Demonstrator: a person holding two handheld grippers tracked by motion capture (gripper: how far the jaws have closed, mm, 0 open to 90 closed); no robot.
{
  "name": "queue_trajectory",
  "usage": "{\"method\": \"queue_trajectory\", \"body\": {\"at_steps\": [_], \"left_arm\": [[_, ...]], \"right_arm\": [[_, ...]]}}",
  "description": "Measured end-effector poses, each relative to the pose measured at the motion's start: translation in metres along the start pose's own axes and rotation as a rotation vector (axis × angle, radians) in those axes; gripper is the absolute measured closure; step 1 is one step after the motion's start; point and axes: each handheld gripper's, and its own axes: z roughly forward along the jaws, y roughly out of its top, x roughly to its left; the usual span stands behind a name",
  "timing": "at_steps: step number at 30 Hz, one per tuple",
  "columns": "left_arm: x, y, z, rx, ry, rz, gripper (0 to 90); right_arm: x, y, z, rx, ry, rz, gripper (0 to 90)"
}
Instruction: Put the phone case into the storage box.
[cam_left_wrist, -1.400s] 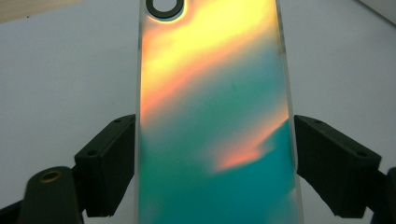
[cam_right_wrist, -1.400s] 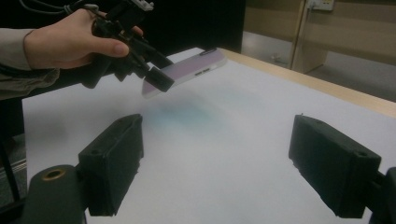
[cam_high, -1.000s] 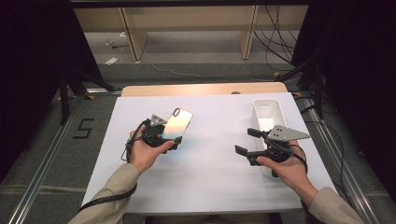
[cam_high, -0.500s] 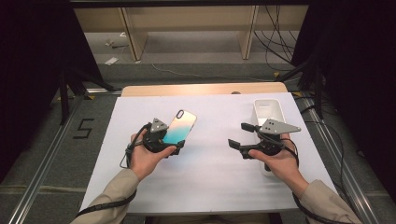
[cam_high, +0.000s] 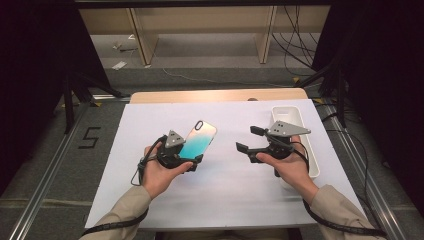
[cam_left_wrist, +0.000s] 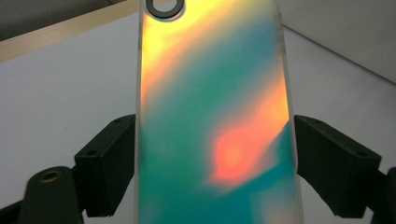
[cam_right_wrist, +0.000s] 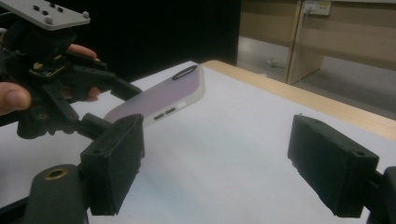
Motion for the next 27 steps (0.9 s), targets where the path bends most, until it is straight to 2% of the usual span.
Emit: {"method": "queue_trajectory", "body": {"at_steps": [13,27], "left_arm": [[-0.014,0.001,0.002,-0.001,-0.034,0.028,17.0],[-0.031,0.003,0.005,-0.008,-0.068,0.055,17.0]], "right_arm": [[0.0,0.005,0.021,0.021,0.003,0.028,20.0],[-0.001,0.006,0.034,0.037,0.012,0.062,20.7]]}}
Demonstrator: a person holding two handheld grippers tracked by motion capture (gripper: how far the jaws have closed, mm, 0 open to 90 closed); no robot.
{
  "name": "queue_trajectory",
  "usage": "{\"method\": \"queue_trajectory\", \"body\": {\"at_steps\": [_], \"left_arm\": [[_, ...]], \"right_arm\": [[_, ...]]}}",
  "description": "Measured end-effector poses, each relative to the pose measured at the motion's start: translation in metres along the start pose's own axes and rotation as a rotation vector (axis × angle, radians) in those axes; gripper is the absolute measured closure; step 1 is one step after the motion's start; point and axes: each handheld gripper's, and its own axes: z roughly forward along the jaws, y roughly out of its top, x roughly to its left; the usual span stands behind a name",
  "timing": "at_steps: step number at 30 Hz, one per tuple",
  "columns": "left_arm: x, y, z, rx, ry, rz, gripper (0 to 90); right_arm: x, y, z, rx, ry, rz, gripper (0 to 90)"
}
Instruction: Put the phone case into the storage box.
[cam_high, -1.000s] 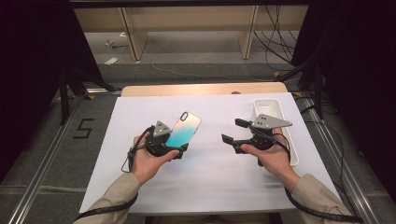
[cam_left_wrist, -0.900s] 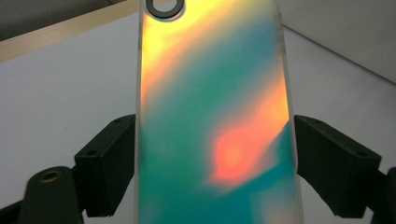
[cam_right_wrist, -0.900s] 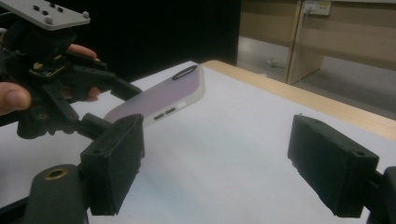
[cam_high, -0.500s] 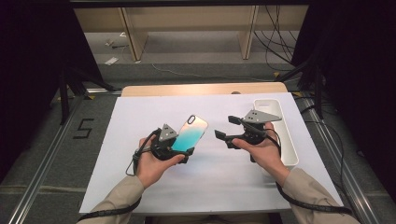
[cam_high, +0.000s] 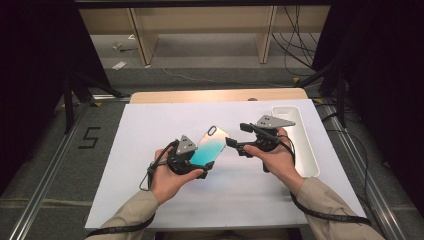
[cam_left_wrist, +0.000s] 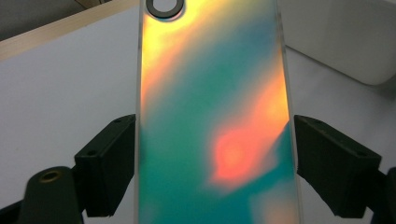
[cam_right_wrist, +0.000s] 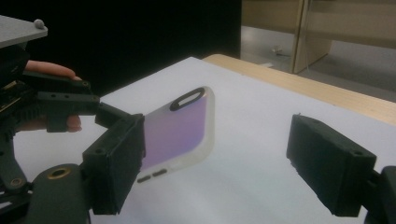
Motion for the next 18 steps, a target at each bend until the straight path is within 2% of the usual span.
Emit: {"method": "queue_trajectory", "body": {"at_steps": [18], "left_arm": [[-0.016,0.003,0.005,0.001,-0.033,0.027,17.0]], "right_arm": [[0.003,0.001,0.02,0.024,0.015,0.031,22.1]]}}
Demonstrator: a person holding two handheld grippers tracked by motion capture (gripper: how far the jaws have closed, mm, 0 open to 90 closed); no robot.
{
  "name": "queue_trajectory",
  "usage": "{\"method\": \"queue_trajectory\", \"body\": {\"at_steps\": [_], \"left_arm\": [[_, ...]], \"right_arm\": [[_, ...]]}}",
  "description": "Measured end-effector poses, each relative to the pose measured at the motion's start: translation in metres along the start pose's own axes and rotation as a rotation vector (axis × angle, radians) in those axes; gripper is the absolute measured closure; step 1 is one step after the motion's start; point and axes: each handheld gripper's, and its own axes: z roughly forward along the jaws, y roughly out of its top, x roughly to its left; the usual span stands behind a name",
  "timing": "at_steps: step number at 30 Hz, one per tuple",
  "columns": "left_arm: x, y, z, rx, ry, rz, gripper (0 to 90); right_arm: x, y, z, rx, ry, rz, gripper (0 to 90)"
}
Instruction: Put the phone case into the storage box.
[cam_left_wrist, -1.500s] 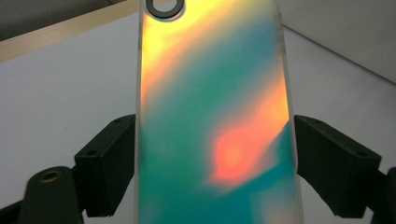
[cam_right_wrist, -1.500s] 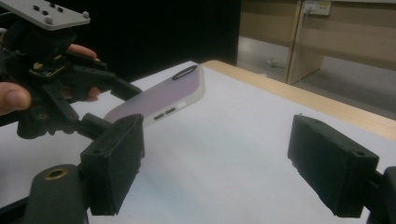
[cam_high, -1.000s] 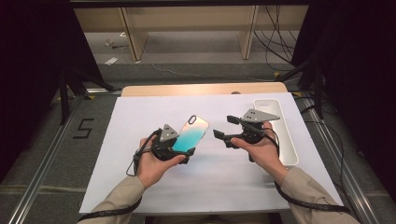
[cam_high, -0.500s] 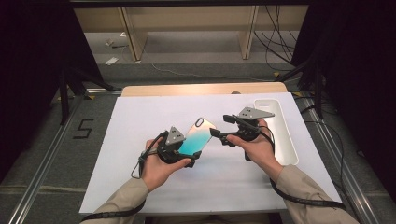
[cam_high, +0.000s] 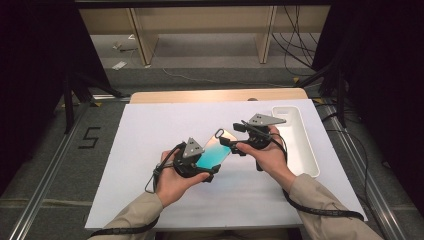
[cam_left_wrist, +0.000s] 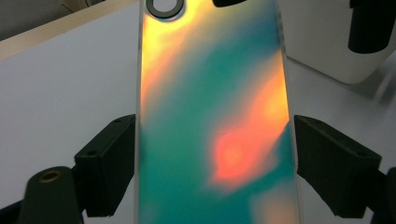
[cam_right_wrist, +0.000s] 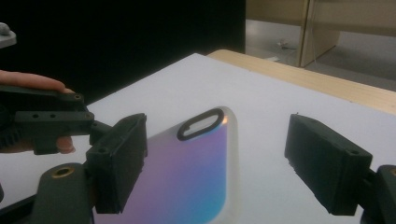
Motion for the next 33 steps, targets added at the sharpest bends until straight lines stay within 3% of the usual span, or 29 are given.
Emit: {"method": "queue_trajectory", "body": {"at_steps": [7,17,33], "left_arm": [[-0.005,0.0,0.002,0.006,-0.022,0.008,17.0],[-0.008,0.001,0.002,0.003,-0.018,0.015,17.0],[-0.008,0.002,0.001,-0.007,-0.025,0.02,17.0]], "right_arm": [[-0.001,-0.001,0.006,0.005,0.013,0.044,23.2],[-0.001,-0.002,0.011,0.013,0.015,0.05,25.9],[-0.002,-0.004,0.013,0.018,0.028,0.076,43.9]]}}
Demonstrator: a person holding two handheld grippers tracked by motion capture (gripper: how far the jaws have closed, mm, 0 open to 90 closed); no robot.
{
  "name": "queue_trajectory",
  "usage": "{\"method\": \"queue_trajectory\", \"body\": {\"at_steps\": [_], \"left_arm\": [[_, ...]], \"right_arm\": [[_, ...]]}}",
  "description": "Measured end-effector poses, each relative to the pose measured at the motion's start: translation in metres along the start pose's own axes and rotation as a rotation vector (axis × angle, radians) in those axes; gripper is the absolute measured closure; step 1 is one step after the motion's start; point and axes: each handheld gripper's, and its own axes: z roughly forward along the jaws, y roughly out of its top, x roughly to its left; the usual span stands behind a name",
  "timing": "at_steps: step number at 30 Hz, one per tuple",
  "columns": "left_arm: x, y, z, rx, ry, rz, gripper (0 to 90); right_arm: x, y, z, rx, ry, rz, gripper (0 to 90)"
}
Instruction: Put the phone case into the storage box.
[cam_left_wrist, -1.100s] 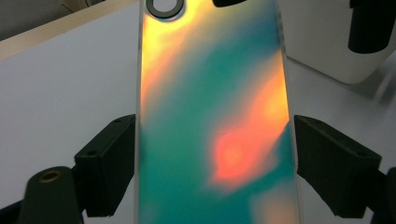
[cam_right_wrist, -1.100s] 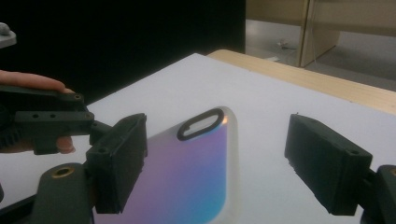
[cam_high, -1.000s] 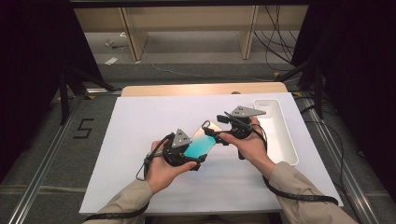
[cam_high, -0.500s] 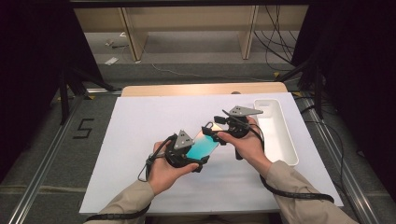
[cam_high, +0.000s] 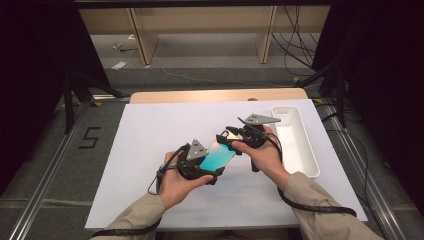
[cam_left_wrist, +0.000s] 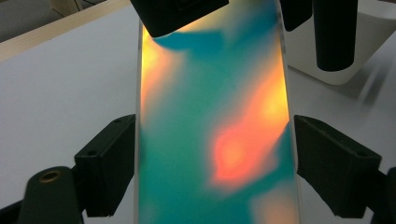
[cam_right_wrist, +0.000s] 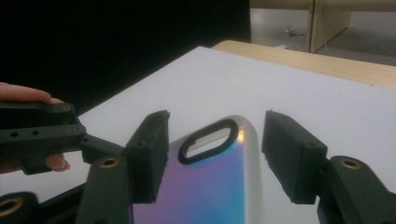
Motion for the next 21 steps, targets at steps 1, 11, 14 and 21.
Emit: {"method": "queue_trajectory", "body": {"at_steps": [1,11,14,21], "left_arm": [[-0.0001,-0.0001,0.0001,0.0,-0.001,0.0,17.0],[0.0002,-0.0005,0.0006,-0.002,-0.005,-0.005,17.0],[0.0006,-0.0011,0.0012,0.003,-0.008,-0.005,17.0],[0.0019,-0.0028,0.0033,0.015,-0.001,0.015,16.9]], "right_arm": [[-0.0001,0.0001,-0.0003,0.002,0.002,0.003,45.0],[-0.0018,0.0008,-0.001,0.003,0.027,0.058,55.6],[-0.0019,0.0011,-0.0013,0.006,0.028,0.058,56.0],[-0.0002,0.0034,-0.0031,-0.002,0.038,0.057,62.8]]}}
